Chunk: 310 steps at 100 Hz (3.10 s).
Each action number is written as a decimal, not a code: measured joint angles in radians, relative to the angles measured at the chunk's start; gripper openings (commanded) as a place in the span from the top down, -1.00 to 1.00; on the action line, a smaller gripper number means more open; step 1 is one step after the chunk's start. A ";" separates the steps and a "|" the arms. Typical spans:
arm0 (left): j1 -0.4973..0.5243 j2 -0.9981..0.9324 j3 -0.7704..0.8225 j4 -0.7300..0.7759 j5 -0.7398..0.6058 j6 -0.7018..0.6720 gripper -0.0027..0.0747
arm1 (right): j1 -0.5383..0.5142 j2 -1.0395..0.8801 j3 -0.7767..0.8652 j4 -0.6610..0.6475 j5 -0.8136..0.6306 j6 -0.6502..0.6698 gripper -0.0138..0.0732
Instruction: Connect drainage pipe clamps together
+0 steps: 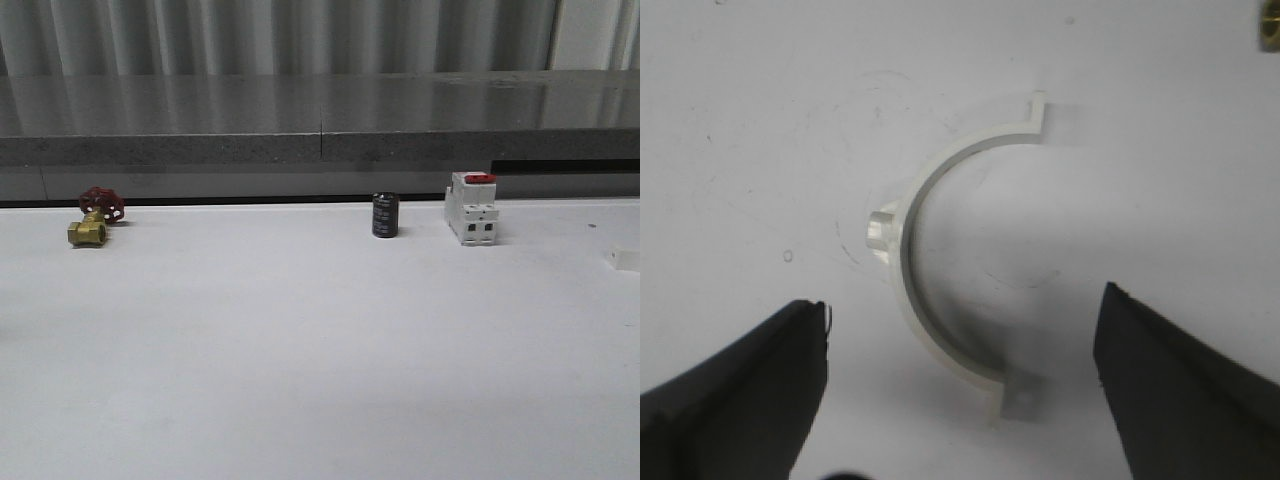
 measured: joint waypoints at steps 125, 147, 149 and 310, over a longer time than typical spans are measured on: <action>0.115 0.401 -0.188 -0.161 -0.026 0.353 -0.47 | 0.000 0.000 0.000 0.000 0.000 0.000 0.84; 0.115 0.401 -0.188 -0.163 -0.016 0.353 0.01 | 0.000 0.000 0.000 0.000 0.000 0.000 0.84; 0.115 0.401 -0.188 -0.163 -0.014 0.353 0.11 | 0.000 0.000 0.000 0.000 0.000 0.000 0.84; -0.640 0.358 -0.188 -0.088 0.004 -0.461 0.95 | 0.000 0.000 0.000 0.000 0.000 0.000 0.84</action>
